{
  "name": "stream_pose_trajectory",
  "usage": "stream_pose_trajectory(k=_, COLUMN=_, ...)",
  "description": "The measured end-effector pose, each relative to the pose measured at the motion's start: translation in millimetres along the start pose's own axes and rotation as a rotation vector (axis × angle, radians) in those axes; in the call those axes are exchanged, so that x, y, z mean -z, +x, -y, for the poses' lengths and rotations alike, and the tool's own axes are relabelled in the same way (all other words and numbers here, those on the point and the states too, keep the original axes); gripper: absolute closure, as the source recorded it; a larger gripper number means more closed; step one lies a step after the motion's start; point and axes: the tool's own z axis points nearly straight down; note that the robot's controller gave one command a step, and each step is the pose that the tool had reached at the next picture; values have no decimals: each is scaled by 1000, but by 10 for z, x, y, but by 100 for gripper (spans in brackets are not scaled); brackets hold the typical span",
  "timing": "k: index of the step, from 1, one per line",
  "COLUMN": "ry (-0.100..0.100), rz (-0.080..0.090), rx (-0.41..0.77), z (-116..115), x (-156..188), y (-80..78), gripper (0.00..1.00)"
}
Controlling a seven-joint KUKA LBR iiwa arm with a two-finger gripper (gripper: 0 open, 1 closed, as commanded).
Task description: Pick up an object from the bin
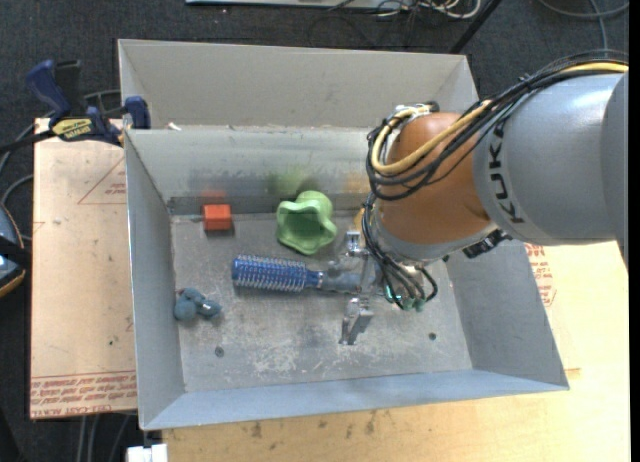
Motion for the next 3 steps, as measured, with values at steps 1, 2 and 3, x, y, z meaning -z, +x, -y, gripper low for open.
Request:
stream_pose_trajectory(k=1, ry=1, rz=10, rx=243, z=-229, x=-654, y=-602, gripper=0)
stream_pose_trajectory(k=2, ry=0, rz=18, rx=241, z=-230, x=-625, y=-620, gripper=100)
stream_pose_trajectory(k=3, ry=2, rz=17, rx=277, z=-239, x=1098, y=-660, gripper=100)
